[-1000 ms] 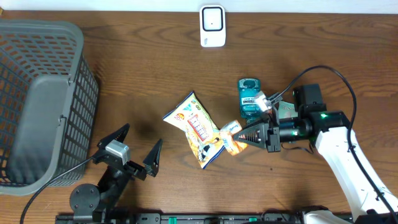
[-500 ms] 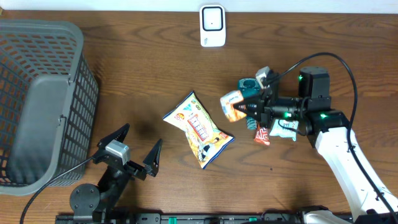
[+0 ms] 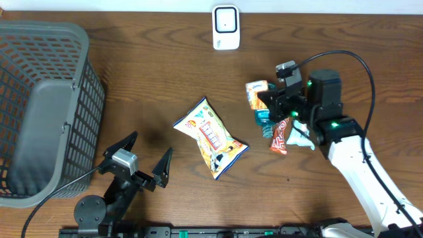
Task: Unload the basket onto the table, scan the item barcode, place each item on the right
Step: 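Carry the orange box back and hold it against the scanner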
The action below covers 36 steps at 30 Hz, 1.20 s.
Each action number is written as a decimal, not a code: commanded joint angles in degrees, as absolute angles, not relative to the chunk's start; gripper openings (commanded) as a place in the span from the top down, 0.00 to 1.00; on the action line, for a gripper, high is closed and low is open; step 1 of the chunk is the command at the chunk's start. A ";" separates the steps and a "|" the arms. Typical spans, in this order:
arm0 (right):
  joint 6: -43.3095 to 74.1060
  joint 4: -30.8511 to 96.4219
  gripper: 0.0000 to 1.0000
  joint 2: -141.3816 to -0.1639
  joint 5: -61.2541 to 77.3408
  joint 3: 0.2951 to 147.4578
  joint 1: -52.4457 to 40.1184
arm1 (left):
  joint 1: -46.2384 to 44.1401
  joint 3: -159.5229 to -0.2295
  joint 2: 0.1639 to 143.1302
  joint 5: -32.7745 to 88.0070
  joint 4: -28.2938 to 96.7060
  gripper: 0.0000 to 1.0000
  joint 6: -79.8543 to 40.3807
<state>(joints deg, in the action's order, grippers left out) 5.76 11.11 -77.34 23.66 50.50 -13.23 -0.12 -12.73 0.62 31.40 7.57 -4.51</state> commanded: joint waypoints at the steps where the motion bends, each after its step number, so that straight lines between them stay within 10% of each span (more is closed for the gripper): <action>1: 7.01 9.58 0.99 -76.97 4.82 50.83 -16.29 | -0.34 -12.84 0.23 31.97 7.51 0.02 -4.82; 20: -6.85 4.08 0.99 -81.93 -4.78 55.57 -18.61 | -0.34 -12.84 0.23 31.97 7.51 0.02 -4.82; 36: -23.18 15.84 0.99 -123.33 -20.27 104.90 -23.79 | -0.34 -12.84 0.23 31.97 7.51 0.03 -4.82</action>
